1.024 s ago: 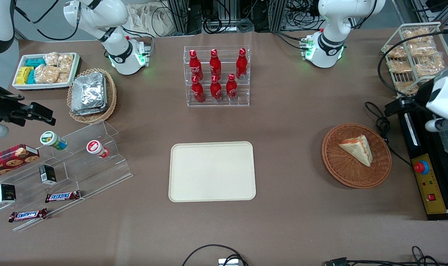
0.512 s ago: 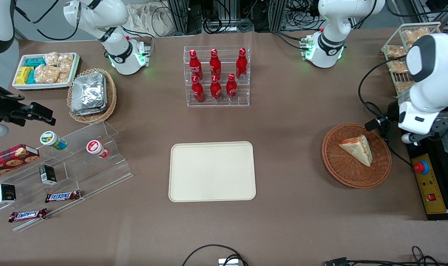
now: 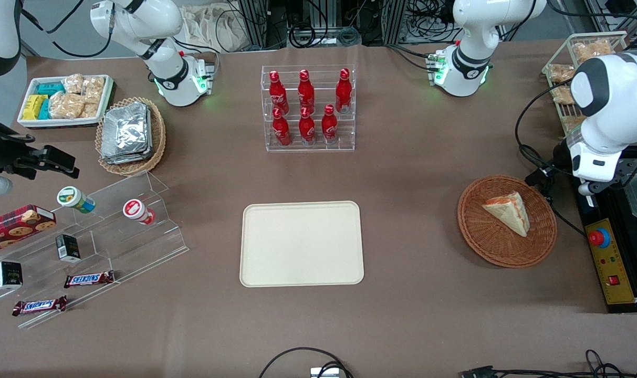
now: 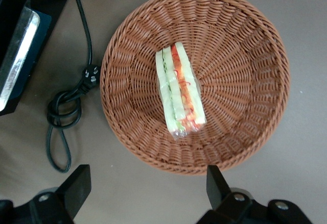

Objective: Place sandwich from basket to tray
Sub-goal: 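Move the left gripper over the wicker basket above the sandwich, then lower the open left gripper onto the wrapped sandwich in the basket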

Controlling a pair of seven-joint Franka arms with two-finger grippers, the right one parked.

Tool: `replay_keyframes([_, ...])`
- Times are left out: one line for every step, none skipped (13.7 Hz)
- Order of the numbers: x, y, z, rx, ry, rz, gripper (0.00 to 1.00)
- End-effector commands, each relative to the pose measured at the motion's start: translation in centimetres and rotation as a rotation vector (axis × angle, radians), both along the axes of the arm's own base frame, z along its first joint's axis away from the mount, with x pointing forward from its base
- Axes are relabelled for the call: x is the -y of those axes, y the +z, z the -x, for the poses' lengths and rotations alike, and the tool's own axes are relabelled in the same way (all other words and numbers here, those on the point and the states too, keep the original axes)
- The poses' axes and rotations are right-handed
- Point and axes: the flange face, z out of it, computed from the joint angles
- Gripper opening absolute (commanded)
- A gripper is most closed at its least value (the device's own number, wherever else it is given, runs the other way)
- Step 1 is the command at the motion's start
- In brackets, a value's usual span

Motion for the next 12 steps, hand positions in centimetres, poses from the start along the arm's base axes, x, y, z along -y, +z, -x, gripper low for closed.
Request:
replay_keyframes([0.1,-2.3,1.2,0.039,0.052,-0.012,1.00])
replay_keyframes([0.2,-3.1,1.1,0.041,0.074,-0.012,1.00])
replay_keyframes([0.5,-3.9,1.0,0.044,0.086,-0.011,1.00])
replay_keyframes([0.7,-4.6,0.8,0.057,0.097,-0.012,1.00])
replay_keyframes([0.9,-5.4,0.5,0.060,0.108,-0.011,1.00])
replay_keyframes([1.0,-6.1,0.2,0.068,0.120,-0.011,1.00])
replay_keyframes([1.1,-6.6,0.0,0.078,0.123,-0.010,1.00])
replay_keyframes([1.1,-7.4,-0.1,0.078,0.124,-0.009,1.00])
replay_keyframes([1.1,-7.6,-0.4,0.087,0.127,-0.009,1.00])
replay_keyframes([1.1,-7.8,-0.6,0.093,0.142,-0.008,1.00])
replay_keyframes([1.2,-8.2,-0.7,0.098,0.153,-0.009,1.00])
replay_keyframes([1.7,-8.6,-0.9,0.106,0.155,-0.007,1.00])
